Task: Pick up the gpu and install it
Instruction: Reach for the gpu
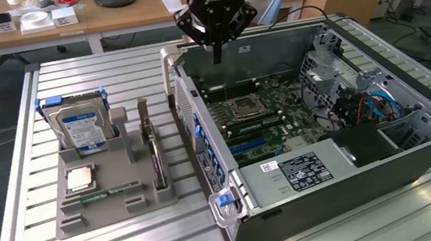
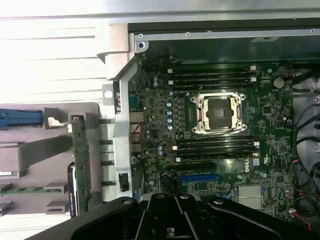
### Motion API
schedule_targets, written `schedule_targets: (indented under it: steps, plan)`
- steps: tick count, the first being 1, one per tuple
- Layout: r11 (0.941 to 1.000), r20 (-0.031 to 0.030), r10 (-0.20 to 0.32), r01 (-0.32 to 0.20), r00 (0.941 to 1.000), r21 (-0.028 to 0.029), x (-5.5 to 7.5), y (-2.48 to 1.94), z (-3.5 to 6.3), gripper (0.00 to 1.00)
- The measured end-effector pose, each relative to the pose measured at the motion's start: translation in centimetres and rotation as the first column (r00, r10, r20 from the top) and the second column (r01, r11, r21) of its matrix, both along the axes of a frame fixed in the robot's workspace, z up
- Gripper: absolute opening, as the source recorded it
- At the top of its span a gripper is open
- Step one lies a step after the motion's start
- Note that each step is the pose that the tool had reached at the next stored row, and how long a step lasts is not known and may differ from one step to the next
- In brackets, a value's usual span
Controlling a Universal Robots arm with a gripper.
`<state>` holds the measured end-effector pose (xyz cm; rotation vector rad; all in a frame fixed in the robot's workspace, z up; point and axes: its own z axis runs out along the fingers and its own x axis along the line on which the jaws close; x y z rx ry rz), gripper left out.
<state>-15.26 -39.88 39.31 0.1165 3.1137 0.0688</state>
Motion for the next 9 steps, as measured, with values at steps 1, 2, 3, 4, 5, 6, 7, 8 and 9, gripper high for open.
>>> schedule_targets:
  steps: [1, 2, 3, 4, 5, 6, 7, 8, 9]
  plan:
    - [1.0, 0.0, 0.0, 0.0, 1.0, 0.0, -0.06, 0.0, 0.0, 0.11]
    - [1.0, 0.0, 0.0, 0.0, 1.0, 0.0, -0.14, 0.0, 0.0, 0.11]
    - [1.0, 0.0, 0.0, 0.0, 1.0, 0.0, -0.22, 0.0, 0.0, 0.11]
    - [1.0, 0.0, 0.0, 0.0, 1.0, 0.0, -0.3, 0.0, 0.0, 0.11]
    - [1.0, 0.0, 0.0, 0.0, 1.0, 0.0001, -0.38, 0.0, 0.0, 0.11]
    - [1.0, 0.0001, 0.0, 0.0, 1.0, 0.0001, -0.45, 0.0, -0.01, 0.11]
    - [1.0, 0.0001, 0.0, 0.0, 1.0, 0.0001, -0.51, 0.0, -0.01, 0.11]
    - [1.0, 0.0, 0.0, 0.0, 1.0, 0.0, -0.56, 0.0, 0.0, 0.11]
    - [1.0, -0.0001, 0.0, 0.0, 1.0, 0.0, -0.61, 0.0, 0.0, 0.11]
